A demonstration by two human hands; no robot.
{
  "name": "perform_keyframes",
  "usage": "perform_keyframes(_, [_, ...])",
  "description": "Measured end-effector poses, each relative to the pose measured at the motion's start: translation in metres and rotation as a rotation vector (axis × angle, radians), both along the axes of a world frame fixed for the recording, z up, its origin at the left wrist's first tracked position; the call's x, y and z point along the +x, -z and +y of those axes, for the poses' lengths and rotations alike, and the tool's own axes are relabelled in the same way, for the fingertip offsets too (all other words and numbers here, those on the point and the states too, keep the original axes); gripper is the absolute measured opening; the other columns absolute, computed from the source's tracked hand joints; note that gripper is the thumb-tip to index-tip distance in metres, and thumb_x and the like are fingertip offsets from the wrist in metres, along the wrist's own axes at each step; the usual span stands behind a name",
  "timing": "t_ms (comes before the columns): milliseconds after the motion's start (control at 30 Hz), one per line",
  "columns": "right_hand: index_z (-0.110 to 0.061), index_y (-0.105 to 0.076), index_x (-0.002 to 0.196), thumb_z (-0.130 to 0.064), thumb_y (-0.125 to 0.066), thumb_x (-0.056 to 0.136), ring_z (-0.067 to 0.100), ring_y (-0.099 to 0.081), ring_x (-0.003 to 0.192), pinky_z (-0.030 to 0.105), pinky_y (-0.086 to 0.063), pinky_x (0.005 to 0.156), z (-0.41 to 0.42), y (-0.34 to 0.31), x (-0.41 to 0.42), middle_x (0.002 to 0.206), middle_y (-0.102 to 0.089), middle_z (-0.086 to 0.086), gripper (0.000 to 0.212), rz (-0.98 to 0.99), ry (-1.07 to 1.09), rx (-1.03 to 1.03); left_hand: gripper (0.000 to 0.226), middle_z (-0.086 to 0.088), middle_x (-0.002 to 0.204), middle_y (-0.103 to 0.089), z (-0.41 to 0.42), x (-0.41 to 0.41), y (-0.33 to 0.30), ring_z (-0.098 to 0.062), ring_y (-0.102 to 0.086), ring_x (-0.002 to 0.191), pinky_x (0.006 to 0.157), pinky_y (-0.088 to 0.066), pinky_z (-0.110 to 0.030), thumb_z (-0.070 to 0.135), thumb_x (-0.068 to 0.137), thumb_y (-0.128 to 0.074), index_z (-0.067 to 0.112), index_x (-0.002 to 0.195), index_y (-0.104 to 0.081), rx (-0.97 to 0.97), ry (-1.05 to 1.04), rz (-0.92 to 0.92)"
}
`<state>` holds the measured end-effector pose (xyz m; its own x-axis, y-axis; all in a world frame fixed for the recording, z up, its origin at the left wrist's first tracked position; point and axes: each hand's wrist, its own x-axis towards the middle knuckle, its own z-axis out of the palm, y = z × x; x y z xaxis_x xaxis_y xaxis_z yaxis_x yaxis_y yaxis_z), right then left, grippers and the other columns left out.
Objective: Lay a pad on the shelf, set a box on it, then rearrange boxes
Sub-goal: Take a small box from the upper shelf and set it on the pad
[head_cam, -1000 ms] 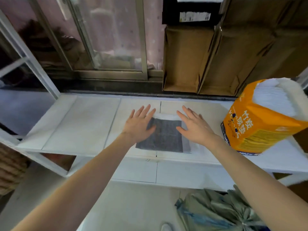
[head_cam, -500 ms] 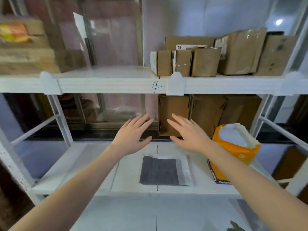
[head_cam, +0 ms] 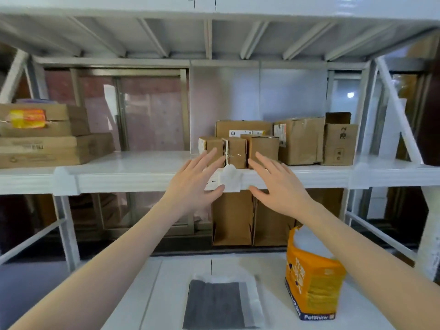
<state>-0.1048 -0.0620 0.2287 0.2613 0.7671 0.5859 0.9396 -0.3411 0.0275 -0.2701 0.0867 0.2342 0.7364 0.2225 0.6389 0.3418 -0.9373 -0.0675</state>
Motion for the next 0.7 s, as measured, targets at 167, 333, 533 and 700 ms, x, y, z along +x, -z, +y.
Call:
perform_keyframes(167, [-0.027,-0.012,0.148,-0.054,-0.039,0.090,0.017,-0.008,0.146,0.043,-0.010,0.117,0.014,-0.020,0.036,0.160,-0.006,-0.002,0.070,-0.026,0.067,0.092,0.066,0.006,0.159,-0.006,0.010,0.037,-0.017,-0.016,-0.006,0.147,0.118,-0.012,-0.039,0.050,0.091,-0.041,0.032,0.148,-0.013,0.011,0.025,-0.049])
perform_keyframes(333, [-0.024,-0.015,0.148,-0.056,-0.042,0.089,0.018,-0.007,0.146,0.043,-0.009,0.117,0.039,-0.040,0.070,0.159,-0.008,0.001,0.072,-0.039,0.061,0.119,0.067,0.005,0.159,-0.008,0.027,0.074,-0.029,-0.016,-0.008,0.147,0.119,-0.015,-0.043,0.053,0.090,-0.041,0.033,0.148,-0.013,0.036,0.031,-0.090])
perform_keyframes(533, [-0.024,-0.019,0.147,-0.065,-0.038,0.085,0.021,-0.007,0.147,0.053,-0.011,0.115,0.082,-0.051,0.095,0.159,-0.010,0.004,0.077,-0.052,0.104,0.138,0.066,0.005,0.159,-0.009,0.050,0.107,-0.034,-0.016,-0.010,0.146,0.119,-0.017,-0.043,0.049,0.090,-0.044,0.035,0.147,-0.014,0.011,0.029,-0.130])
perform_keyframes(700, [-0.019,-0.034,0.136,-0.061,-0.044,0.084,0.024,-0.032,0.132,0.053,-0.044,0.096,0.098,-0.045,0.101,0.142,-0.039,0.006,0.068,-0.021,0.101,0.152,0.066,0.008,0.159,-0.011,0.065,0.116,-0.030,-0.014,-0.013,0.146,0.115,-0.021,-0.038,0.049,0.090,-0.045,0.035,0.147,-0.014,-0.007,0.014,-0.143])
